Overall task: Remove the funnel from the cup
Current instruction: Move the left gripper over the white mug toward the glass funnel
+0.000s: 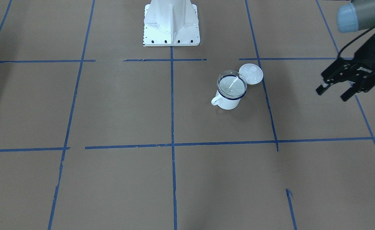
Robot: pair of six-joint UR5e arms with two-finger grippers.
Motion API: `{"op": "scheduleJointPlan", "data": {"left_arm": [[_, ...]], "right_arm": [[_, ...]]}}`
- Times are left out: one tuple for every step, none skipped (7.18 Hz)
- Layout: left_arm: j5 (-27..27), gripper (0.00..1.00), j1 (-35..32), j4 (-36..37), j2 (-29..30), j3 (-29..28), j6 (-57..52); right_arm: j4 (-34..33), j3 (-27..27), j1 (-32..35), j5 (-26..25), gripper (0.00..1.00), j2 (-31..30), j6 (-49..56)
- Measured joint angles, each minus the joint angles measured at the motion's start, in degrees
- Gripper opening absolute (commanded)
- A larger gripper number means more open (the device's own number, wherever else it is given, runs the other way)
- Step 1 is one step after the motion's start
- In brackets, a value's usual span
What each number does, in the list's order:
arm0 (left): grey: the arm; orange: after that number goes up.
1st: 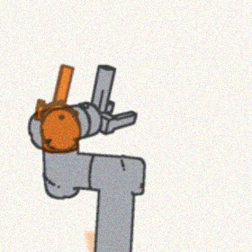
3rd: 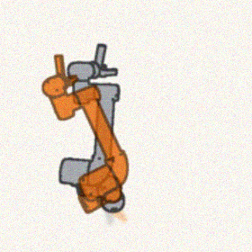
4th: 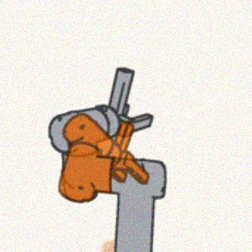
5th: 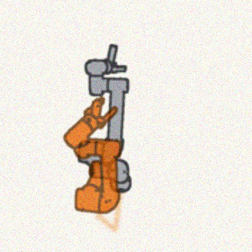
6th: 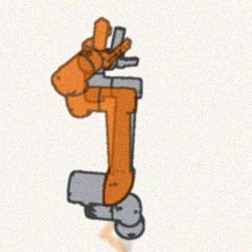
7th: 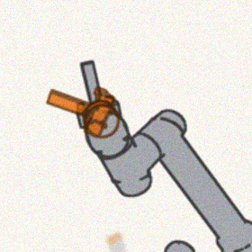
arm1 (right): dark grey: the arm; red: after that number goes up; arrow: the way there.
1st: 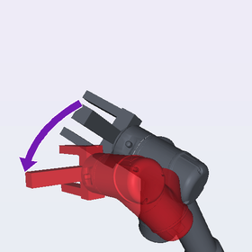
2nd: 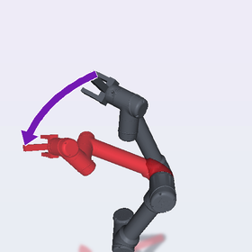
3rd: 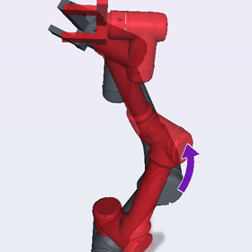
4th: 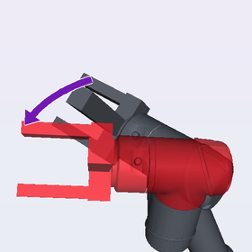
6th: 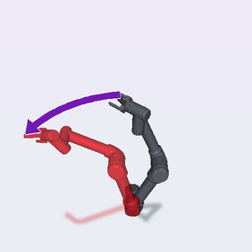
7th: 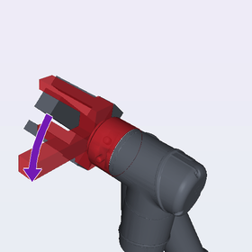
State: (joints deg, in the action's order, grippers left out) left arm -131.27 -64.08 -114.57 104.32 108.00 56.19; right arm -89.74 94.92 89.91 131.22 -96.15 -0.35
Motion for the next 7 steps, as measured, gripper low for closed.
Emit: {"op": "scheduleJointPlan", "data": {"left_arm": [[2.70,1.00,4.94,2.21,3.25,0.04,5.63],[5.67,1.00,9.54,7.50,7.15,0.07,9.39],[9.57,1.00,14.31,14.45,11.37,0.18,11.59],[13.35,1.00,18.90,19.23,14.16,0.31,13.85],[16.16,1.00,22.78,21.30,15.36,0.29,16.22],[17.77,0.97,25.39,21.98,15.63,0.01,17.30],[18.50,0.89,27.17,22.19,15.56,-0.44,17.68]], "right_arm": [[0.00,0.00,0.00,0.00,1.00,0.00,0.00],[0.00,0.01,0.00,0.00,1.00,0.00,0.00],[0.00,0.00,0.00,0.00,1.00,0.00,0.00],[0.00,0.00,0.00,0.00,1.00,0.00,0.00],[0.00,0.01,0.00,0.00,1.00,0.00,0.00],[0.00,0.01,0.00,0.00,1.00,0.00,0.00],[0.00,0.01,0.00,0.00,1.00,0.00,0.00]]}}
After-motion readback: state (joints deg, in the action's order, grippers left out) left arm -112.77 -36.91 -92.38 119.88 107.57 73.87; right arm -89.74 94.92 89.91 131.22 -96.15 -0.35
